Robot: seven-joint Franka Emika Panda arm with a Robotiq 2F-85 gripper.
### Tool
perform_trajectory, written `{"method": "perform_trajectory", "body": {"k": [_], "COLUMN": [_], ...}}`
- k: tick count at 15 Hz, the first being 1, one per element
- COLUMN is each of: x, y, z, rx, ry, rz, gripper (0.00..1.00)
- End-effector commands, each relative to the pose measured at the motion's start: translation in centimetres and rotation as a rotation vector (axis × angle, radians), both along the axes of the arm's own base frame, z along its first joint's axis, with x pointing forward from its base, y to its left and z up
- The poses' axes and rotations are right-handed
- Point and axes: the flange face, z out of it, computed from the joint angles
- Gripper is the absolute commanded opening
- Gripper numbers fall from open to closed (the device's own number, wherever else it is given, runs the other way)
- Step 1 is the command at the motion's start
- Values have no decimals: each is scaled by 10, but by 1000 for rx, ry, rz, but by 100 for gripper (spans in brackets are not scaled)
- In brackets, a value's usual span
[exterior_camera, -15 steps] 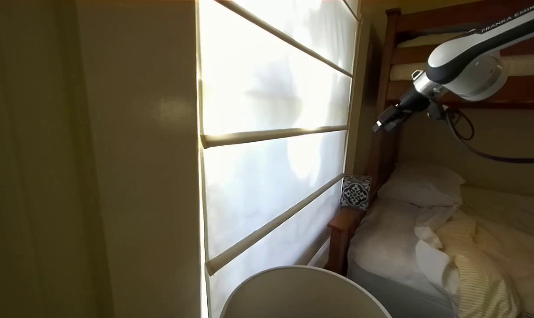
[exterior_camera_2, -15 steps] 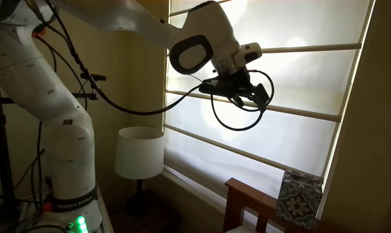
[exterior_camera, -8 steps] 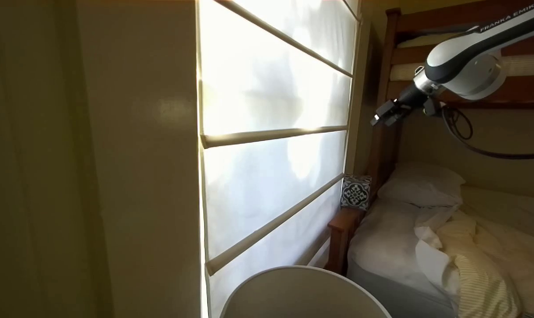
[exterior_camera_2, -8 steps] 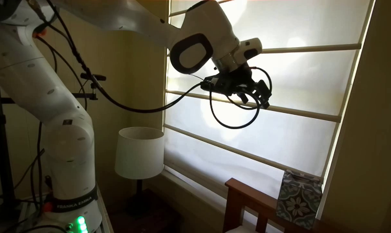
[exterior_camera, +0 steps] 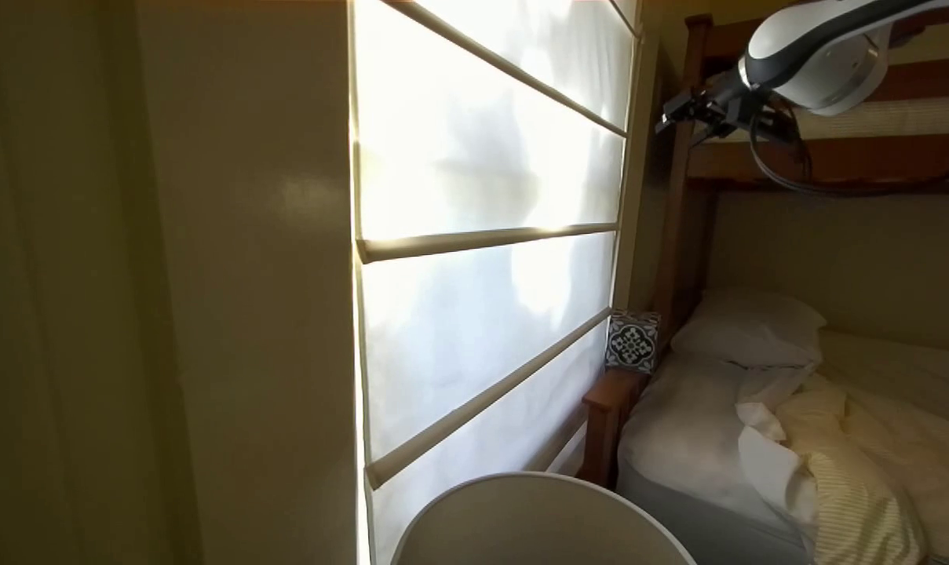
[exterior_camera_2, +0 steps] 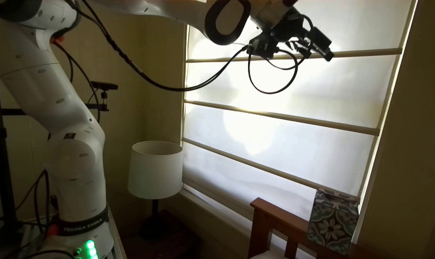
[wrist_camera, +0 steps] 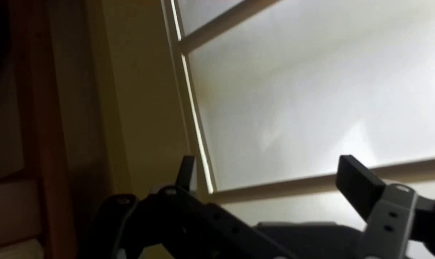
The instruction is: Open the blinds on the window.
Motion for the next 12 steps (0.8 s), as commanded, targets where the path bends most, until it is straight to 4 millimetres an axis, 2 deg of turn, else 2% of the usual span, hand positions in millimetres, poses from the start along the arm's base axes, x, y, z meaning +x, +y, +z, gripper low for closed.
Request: {"method": "perform_trajectory", "body": {"k": [1, 2, 3, 5, 8, 9, 12], "x": [12, 13, -1, 2, 13, 20, 26], "y": [-29, -36, -21, -32, -38, -49, -64], "z": [59, 69, 50, 65, 60, 67, 106], "rx": [5, 1, 7, 5, 47, 92, 172], "ry": [-138, -178, -120, -157, -175, -231, -330], "rz": [-137, -171, -102, -142, -196, -268, -352], "gripper": [100, 100, 100, 100, 100, 100, 100]}}
